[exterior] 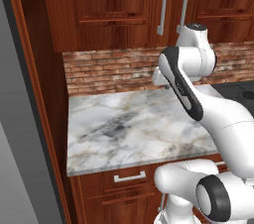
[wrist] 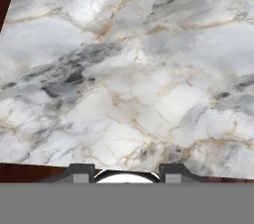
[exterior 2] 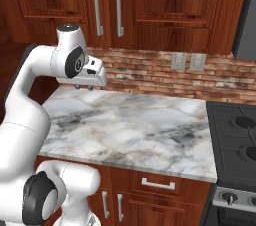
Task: Open the cabinet and move the ladle to the pot. Then close the cabinet.
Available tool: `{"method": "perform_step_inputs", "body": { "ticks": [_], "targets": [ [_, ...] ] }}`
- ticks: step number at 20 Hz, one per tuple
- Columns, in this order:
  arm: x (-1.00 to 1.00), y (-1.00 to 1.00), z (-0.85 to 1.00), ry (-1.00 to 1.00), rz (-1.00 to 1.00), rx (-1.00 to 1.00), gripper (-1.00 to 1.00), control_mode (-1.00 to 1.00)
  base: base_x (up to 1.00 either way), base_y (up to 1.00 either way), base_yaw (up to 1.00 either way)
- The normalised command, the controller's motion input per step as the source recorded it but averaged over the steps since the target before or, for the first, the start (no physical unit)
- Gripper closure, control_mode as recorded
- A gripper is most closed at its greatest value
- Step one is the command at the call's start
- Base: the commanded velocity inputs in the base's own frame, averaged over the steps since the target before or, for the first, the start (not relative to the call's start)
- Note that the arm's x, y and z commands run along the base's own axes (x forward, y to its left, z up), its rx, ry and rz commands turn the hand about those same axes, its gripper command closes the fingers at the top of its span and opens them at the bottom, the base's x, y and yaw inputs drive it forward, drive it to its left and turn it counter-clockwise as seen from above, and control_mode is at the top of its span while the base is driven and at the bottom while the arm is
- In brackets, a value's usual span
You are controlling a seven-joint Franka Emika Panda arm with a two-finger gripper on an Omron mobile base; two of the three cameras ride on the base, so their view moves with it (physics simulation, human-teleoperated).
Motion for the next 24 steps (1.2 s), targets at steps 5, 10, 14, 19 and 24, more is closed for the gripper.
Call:
{"method": "perform_step_inputs", "body": {
  "ticks": [5,10,14,19,24],
  "targets": [
    [-0.15,-0.04,0.00,-0.02,0.00,0.00,-1.00,-1.00,0.00,0.00,0.00],
    [-0.32,-0.24,0.43,-0.42,-0.05,0.00,-1.00,-1.00,0.00,0.00,0.00],
    [-0.42,-0.18,0.80,-0.57,-0.14,0.00,-1.00,-1.00,0.00,0.00,0.00],
    [-0.28,-0.26,0.82,-0.36,-0.17,0.01,-1.00,-1.00,0.00,0.00,0.00],
    [-0.13,-0.17,0.71,-0.23,-0.11,0.01,-1.00,-1.00,0.00,0.00,0.00]
  ]
}}
